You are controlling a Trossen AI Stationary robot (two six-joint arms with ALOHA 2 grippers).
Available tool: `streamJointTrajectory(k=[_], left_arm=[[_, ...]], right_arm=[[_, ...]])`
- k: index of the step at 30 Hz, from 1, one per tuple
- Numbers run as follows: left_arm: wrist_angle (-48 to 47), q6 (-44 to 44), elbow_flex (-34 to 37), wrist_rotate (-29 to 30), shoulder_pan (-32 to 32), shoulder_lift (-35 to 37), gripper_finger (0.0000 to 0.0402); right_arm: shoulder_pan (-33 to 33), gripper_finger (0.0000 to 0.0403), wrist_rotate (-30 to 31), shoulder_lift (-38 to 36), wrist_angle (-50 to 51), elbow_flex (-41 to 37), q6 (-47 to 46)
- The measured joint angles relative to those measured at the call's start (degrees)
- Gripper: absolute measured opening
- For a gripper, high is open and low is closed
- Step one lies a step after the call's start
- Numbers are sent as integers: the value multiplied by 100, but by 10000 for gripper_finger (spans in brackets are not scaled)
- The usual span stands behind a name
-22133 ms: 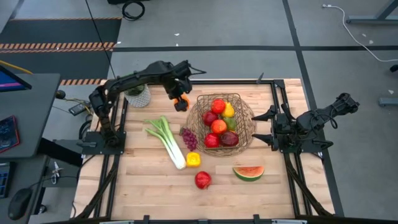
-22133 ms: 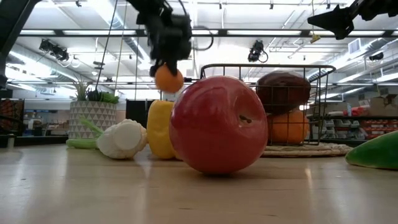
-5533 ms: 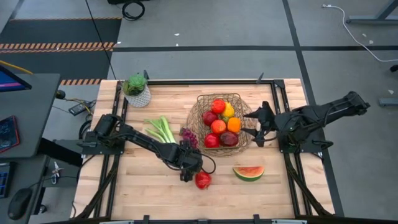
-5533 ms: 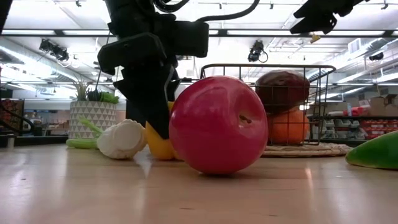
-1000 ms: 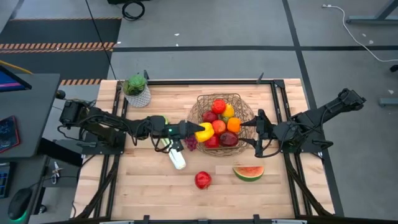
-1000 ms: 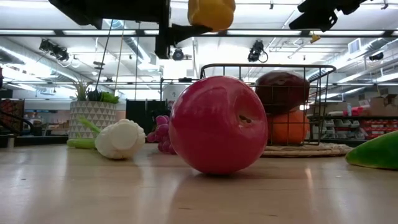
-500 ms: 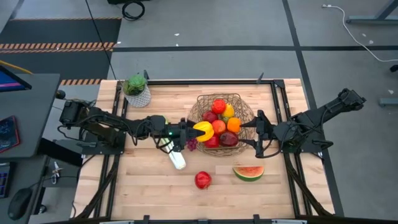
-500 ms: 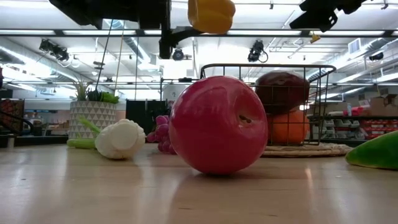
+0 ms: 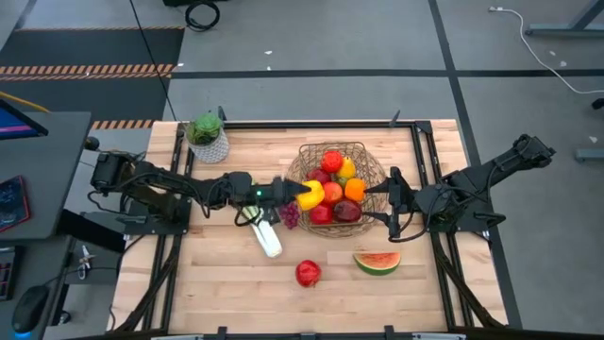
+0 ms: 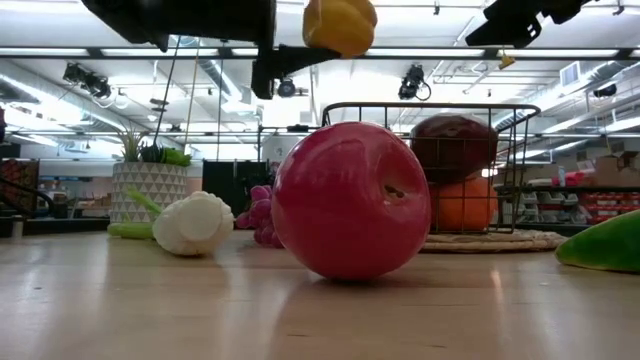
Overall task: Build produce basket
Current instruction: Put the bell pepper into the wire basket
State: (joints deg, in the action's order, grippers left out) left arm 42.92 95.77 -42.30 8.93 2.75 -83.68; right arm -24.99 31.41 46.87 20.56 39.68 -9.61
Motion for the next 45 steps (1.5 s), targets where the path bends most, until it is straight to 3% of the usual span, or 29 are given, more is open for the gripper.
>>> streamJointTrajectory(k=[9, 15, 31, 38, 45], left_arm=[[-156, -4374, 0, 2, -476, 0, 328], [-333, -6543, 0, 4, -627, 0, 328], [-431, -9366, 0, 0, -277, 0, 328], [-422, -11213, 0, -4, 30, 0, 328], [-386, -13038, 0, -4, 300, 0, 328]], right_arm=[[43, 291, 302, 0, -32, 0, 265], [265, 291, 365, -2, -274, 0, 620], [1110, 291, 369, -2, -908, 0, 1352], [1356, 291, 305, -2, -969, 0, 1391], [1438, 291, -247, -2, -1167, 0, 1391]])
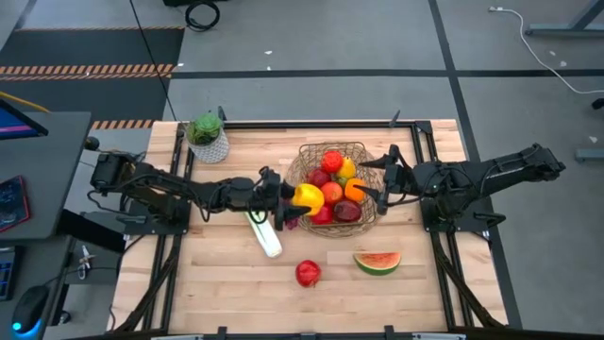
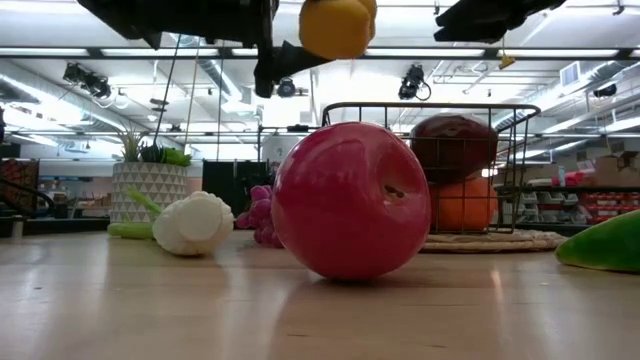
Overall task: Build produce basket
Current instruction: Put the bell pepper into the wire basket
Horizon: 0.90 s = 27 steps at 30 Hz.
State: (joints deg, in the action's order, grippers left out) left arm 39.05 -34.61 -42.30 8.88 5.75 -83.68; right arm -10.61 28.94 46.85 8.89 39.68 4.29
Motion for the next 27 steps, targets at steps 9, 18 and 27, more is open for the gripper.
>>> streamJointTrajectory(k=[9, 18, 27], left_arm=[[470, -1926, 2, 3, 126, 0, 328], [1018, -2449, 4, 4, 125, 0, 328], [1027, -2430, 4, 4, 118, 0, 328]], right_arm=[[-5, 291, -23, 2, 17, 0, -161], [-11, 291, -82, 2, 120, 0, -283], [-11, 291, -202, 2, 120, 0, -320]])
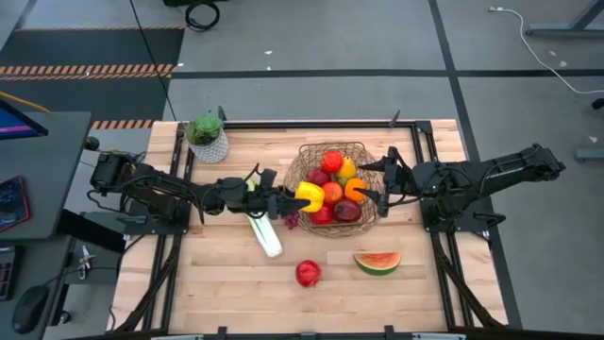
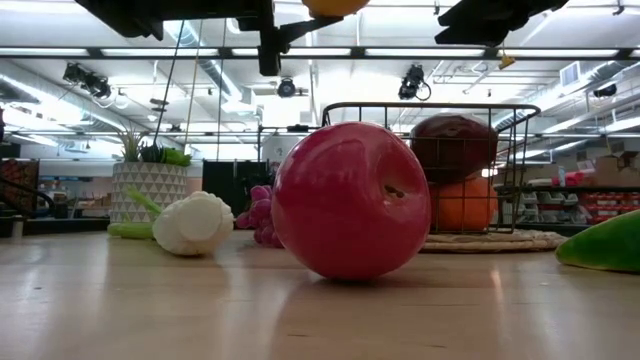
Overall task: Build produce basket
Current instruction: Put the bell pepper into the wire basket
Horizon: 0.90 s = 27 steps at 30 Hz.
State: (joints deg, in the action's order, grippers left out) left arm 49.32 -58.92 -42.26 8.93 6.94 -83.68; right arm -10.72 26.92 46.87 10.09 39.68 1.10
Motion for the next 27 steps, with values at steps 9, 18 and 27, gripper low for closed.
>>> streamJointTrajectory(k=[9, 18, 27], left_arm=[[-104, 385, 0, 2, -2, 0, 328], [-601, 4764, 3, 4, -1, 0, 328], [-776, 5500, 2, 3, 0, 0, 328]], right_arm=[[0, 291, -2, 0, 0, 0, 1], [0, 291, -14, 0, 0, 0, -6], [0, 291, -153, 0, 4, 0, -10]])
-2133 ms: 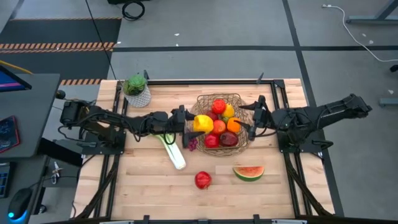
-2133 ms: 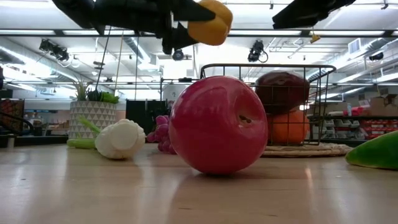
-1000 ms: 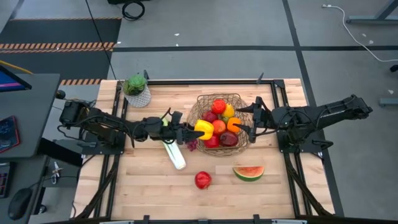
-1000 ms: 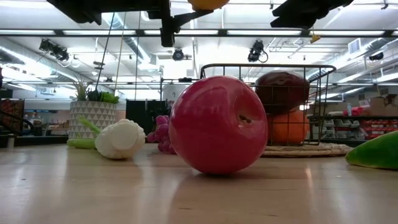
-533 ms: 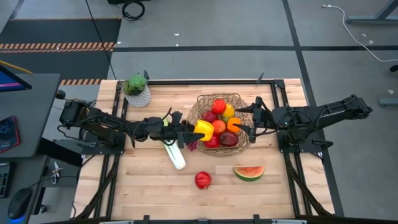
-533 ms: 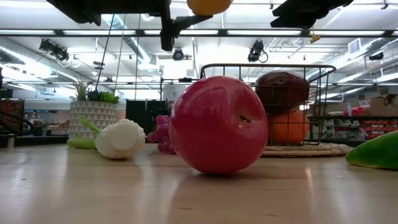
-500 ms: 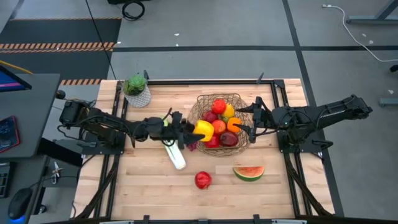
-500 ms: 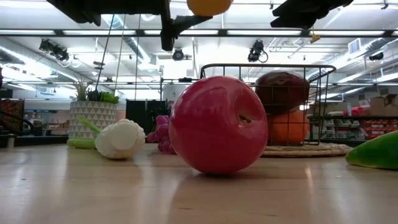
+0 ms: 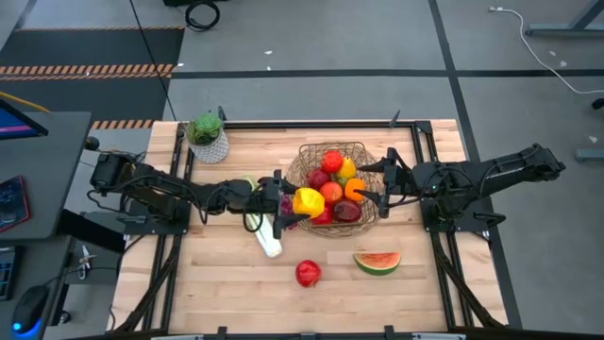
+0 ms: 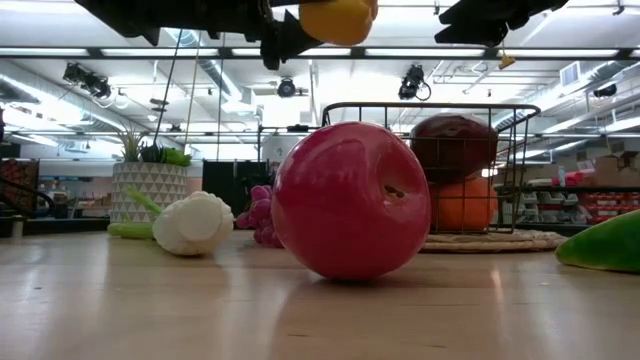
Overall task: Build produce basket
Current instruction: Put the bell pepper into the wire basket
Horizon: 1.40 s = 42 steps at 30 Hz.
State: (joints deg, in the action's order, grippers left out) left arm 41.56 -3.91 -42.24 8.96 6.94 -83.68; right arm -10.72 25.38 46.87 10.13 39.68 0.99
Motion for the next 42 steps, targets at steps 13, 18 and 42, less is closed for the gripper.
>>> streamJointTrajectory(k=[13, 18, 42], left_arm=[[-2985, 115, -1172, 3, -306, -40, 328], [-4089, 500, -1891, 126, -320, -107, 328], [-6596, 825, -3534, 648, -319, -975, 328]], right_arm=[[0, 291, -2, -2, -157, -149, -74], [0, 291, -383, 32, -186, -149, -115], [-162, 295, -661, 1389, -1279, -155, 1039]])
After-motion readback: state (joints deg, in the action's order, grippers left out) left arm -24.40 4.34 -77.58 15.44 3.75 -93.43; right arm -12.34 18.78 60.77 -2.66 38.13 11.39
